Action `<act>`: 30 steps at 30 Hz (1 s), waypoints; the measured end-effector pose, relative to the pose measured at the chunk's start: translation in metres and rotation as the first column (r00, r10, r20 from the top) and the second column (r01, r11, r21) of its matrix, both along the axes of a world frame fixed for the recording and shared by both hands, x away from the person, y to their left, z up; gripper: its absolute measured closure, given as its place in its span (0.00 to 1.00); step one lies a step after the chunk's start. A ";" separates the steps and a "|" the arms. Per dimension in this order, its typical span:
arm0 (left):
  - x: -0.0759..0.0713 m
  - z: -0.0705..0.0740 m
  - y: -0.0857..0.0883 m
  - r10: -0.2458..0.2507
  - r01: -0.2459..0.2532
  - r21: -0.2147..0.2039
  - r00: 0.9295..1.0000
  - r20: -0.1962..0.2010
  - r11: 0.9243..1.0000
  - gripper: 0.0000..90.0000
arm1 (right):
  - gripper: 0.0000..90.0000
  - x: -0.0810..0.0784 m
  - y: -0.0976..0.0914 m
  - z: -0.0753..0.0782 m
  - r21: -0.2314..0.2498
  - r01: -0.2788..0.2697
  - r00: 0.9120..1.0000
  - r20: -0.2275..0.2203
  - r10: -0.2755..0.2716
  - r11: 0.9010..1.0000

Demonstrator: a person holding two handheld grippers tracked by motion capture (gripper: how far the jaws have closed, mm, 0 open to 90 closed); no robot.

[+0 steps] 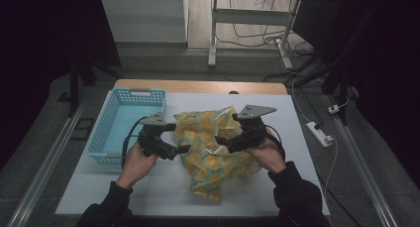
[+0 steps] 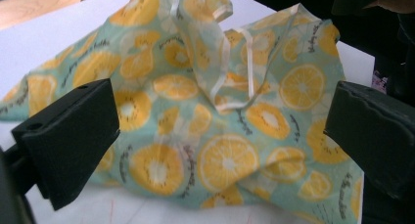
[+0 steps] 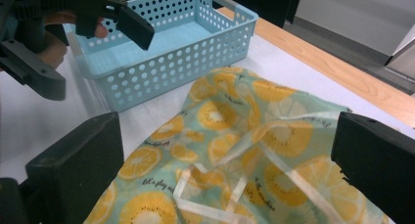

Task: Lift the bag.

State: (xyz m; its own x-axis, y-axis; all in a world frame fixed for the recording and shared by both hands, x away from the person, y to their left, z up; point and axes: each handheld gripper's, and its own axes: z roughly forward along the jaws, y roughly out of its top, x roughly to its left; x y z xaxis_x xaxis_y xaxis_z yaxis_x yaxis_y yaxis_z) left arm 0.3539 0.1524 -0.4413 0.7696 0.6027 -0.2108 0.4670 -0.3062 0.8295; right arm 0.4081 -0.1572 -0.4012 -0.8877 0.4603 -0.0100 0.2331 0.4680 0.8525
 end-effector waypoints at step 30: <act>-0.062 -0.020 0.036 0.084 -0.083 0.035 0.996 -0.028 0.996 0.00 | 0.00 -0.024 -0.026 -0.014 -0.063 0.055 0.998 0.002 -0.055 0.997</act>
